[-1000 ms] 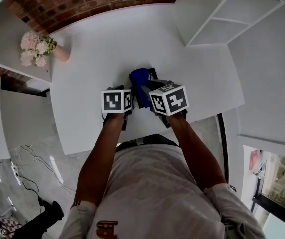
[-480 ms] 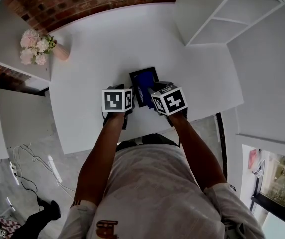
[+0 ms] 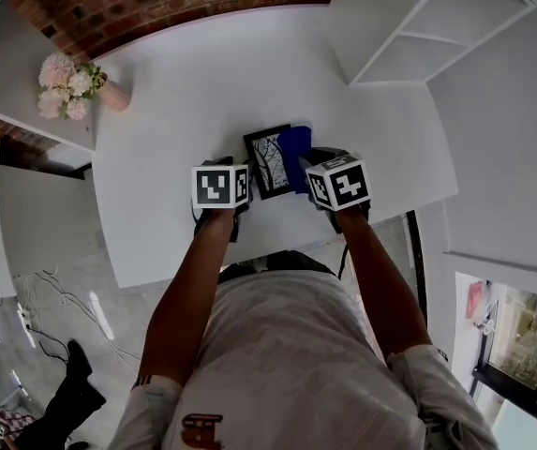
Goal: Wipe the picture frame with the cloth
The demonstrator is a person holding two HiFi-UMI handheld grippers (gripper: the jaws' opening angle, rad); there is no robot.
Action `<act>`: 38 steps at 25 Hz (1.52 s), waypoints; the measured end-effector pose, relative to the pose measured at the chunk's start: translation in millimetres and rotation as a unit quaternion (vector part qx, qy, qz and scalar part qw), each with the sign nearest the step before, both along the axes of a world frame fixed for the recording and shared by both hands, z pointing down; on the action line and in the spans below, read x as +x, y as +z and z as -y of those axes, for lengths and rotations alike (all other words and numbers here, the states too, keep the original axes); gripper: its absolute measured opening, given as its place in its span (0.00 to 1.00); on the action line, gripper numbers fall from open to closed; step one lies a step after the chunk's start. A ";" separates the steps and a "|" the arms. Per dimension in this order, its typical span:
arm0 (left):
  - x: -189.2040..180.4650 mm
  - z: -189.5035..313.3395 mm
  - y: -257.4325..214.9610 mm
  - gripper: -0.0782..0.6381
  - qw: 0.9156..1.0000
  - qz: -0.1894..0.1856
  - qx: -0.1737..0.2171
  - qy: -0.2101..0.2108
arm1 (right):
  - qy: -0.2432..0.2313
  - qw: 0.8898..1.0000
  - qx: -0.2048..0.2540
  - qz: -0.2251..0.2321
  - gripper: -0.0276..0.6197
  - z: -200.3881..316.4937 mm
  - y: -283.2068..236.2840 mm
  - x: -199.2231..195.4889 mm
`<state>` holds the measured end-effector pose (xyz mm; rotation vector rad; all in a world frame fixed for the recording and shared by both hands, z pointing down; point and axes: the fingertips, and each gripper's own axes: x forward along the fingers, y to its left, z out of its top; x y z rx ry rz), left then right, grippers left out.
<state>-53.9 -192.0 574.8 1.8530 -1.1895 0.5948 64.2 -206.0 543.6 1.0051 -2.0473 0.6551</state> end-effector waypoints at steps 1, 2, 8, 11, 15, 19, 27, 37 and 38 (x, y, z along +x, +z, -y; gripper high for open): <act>-0.4 0.1 0.3 0.36 1.000 0.000 0.000 0.000 | 0.003 1.000 0.002 -0.001 0.16 0.1 -1.7 2.8; -0.6 0.1 0.5 0.36 1.000 0.001 0.000 -0.001 | 0.005 1.000 0.004 0.000 0.16 -0.4 -3.9 5.1; -0.9 0.0 0.8 0.36 1.000 0.000 0.001 -0.001 | 0.008 0.999 0.008 0.048 0.16 -15.9 -25.2 -9.5; -1.1 0.1 0.8 0.36 1.000 0.000 0.002 -0.001 | 0.004 0.996 -0.005 0.084 0.16 -29.5 -29.2 -31.5; -0.2 -0.1 0.6 0.36 1.000 0.000 0.004 -0.003 | -0.018 0.995 -0.021 0.096 0.16 -47.2 -19.6 -59.0; 0.1 -0.3 -0.1 0.36 1.000 0.000 0.006 -0.004 | -0.039 0.995 -0.032 0.082 0.16 -58.5 -5.9 -73.3; -0.3 -0.8 0.0 0.36 1.000 0.000 0.006 -0.001 | -0.048 0.998 -0.023 0.044 0.16 -55.9 3.6 -58.1; -0.7 -0.1 0.6 0.36 1.000 0.002 0.010 0.001 | -0.025 0.999 -0.013 0.016 0.16 -43.6 5.2 -9.4; -0.7 0.0 0.6 0.36 1.000 0.002 0.009 0.001 | -0.022 1.000 -0.014 0.017 0.16 -42.8 4.8 -5.9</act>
